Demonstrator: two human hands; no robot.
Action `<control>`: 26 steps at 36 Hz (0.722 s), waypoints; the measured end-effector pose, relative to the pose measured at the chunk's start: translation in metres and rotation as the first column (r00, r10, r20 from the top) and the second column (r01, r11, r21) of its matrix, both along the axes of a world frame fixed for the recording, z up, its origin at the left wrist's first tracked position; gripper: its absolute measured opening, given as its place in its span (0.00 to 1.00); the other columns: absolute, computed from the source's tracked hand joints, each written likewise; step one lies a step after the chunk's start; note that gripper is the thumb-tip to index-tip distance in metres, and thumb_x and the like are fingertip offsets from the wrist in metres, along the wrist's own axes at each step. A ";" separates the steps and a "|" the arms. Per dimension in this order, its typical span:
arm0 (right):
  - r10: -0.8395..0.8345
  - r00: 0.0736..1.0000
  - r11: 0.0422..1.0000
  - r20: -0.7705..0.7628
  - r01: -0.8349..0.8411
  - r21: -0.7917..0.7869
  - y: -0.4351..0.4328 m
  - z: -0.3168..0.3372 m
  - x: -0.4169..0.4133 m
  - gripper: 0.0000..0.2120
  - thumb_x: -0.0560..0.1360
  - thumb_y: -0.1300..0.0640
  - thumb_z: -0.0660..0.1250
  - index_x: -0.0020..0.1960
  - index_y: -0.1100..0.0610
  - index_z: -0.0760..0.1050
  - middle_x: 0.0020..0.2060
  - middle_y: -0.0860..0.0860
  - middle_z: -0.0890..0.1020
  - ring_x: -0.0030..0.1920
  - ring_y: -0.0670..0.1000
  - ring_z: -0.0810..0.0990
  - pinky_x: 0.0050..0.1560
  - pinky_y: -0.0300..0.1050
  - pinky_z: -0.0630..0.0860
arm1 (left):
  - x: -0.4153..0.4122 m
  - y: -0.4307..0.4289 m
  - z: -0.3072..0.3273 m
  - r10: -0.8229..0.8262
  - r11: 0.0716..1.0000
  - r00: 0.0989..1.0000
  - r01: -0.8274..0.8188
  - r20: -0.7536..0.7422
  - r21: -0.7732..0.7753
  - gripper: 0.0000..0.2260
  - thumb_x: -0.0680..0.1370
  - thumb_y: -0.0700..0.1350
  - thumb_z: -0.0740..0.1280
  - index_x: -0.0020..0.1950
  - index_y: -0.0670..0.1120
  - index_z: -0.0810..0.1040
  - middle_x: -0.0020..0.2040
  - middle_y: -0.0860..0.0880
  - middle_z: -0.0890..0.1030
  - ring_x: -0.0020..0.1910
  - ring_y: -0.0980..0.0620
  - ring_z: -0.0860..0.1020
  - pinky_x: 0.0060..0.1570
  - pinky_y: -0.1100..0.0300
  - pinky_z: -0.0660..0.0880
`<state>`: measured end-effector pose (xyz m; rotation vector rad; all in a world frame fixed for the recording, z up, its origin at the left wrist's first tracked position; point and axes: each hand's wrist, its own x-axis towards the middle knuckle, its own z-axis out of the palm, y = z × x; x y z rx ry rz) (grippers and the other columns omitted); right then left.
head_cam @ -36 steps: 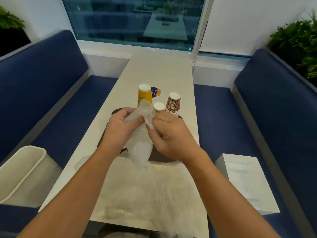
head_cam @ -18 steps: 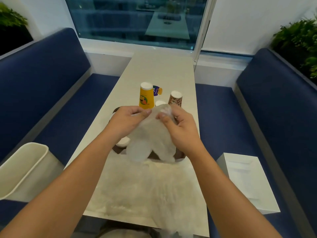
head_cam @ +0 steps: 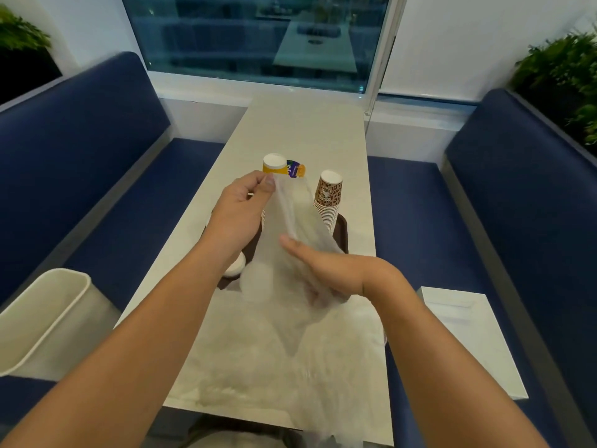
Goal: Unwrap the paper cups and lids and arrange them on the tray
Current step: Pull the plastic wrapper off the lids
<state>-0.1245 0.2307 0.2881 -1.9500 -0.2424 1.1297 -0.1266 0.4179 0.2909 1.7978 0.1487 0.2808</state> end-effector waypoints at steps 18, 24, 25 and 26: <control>-0.038 0.791 0.989 0.611 0.118 -0.091 0.018 -0.011 0.029 0.05 0.82 0.61 0.62 0.51 0.56 0.76 0.44 0.49 0.77 0.49 0.50 0.78 0.49 0.41 0.71 | -0.007 -0.021 0.030 -0.305 0.952 0.952 0.304 0.002 0.034 0.13 0.87 0.47 0.61 0.56 0.40 0.82 0.44 0.43 0.76 0.41 0.48 0.73 0.49 0.51 0.74; 0.123 0.896 0.912 0.426 0.068 -0.405 0.009 -0.042 0.035 0.13 0.85 0.54 0.60 0.69 0.55 0.70 0.64 0.55 0.72 0.71 0.57 0.68 0.72 0.48 0.62 | -0.011 -0.024 0.041 -0.341 0.938 0.939 0.338 0.031 0.072 0.13 0.87 0.45 0.61 0.55 0.37 0.81 0.38 0.52 0.78 0.36 0.54 0.72 0.42 0.64 0.73; 0.082 0.911 0.924 0.405 0.083 -0.373 0.008 -0.051 0.036 0.13 0.86 0.56 0.59 0.69 0.55 0.70 0.66 0.56 0.72 0.72 0.59 0.68 0.73 0.48 0.62 | -0.011 -0.025 0.043 -0.340 0.938 0.940 0.338 0.030 0.074 0.13 0.87 0.45 0.61 0.56 0.37 0.81 0.38 0.53 0.78 0.36 0.55 0.72 0.41 0.65 0.73; 0.069 0.902 0.941 0.426 0.083 -0.329 0.009 -0.057 0.038 0.15 0.86 0.58 0.58 0.72 0.58 0.69 0.69 0.57 0.72 0.74 0.60 0.68 0.72 0.48 0.63 | -0.012 -0.024 0.044 -0.342 0.938 0.939 0.339 0.027 0.070 0.13 0.87 0.45 0.61 0.56 0.37 0.81 0.38 0.54 0.78 0.36 0.55 0.72 0.42 0.65 0.74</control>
